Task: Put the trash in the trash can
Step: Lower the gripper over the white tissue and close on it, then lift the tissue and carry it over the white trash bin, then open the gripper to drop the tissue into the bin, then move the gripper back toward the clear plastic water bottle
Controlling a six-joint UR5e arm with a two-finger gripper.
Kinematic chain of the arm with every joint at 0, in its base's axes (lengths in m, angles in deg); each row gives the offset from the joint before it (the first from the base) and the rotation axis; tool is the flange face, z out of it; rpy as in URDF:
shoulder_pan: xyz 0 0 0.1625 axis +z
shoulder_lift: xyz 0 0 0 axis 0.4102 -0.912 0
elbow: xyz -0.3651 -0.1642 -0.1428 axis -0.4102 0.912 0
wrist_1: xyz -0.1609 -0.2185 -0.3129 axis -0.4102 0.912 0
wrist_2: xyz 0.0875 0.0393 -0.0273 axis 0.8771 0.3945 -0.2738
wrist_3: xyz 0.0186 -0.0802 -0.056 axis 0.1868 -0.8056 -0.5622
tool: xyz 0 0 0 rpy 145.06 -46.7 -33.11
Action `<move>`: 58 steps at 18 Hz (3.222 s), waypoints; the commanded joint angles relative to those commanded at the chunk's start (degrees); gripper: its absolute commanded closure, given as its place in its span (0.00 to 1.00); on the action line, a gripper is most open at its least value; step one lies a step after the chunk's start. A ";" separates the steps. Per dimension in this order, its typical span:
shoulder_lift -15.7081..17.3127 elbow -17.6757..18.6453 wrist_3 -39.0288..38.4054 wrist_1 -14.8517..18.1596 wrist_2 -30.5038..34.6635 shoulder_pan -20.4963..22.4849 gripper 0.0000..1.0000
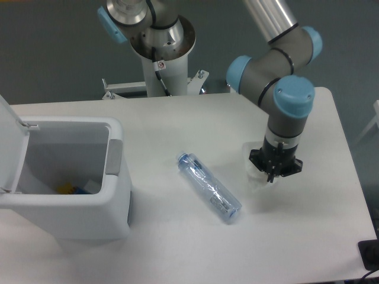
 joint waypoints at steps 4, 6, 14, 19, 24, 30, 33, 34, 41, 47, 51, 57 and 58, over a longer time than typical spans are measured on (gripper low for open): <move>2.11 -2.56 -5.89 2.30 -3.25 -0.88 1.00; 3.86 -4.13 -10.71 2.30 -6.93 -2.54 1.00; 9.39 -8.81 -25.14 2.30 -19.61 -7.20 1.00; 15.29 -7.40 -31.12 2.48 -20.75 -12.56 1.00; 16.18 -5.99 -31.83 2.57 -20.14 -22.57 1.00; 16.97 -3.97 -32.45 2.22 -19.61 -28.29 0.75; 16.97 -3.88 -32.10 1.86 -19.52 -29.00 0.22; 16.88 -3.88 -32.10 1.95 -19.61 -29.00 0.14; 16.26 -4.58 -32.18 1.69 -19.61 -25.86 0.00; 14.34 -3.88 -32.27 0.02 -19.79 -13.20 0.00; 9.34 -3.53 -32.80 0.37 -19.52 -5.82 0.00; 4.67 -3.00 -32.62 2.65 -13.91 -2.55 0.00; 3.27 -3.00 -32.62 3.35 -12.42 -2.55 0.00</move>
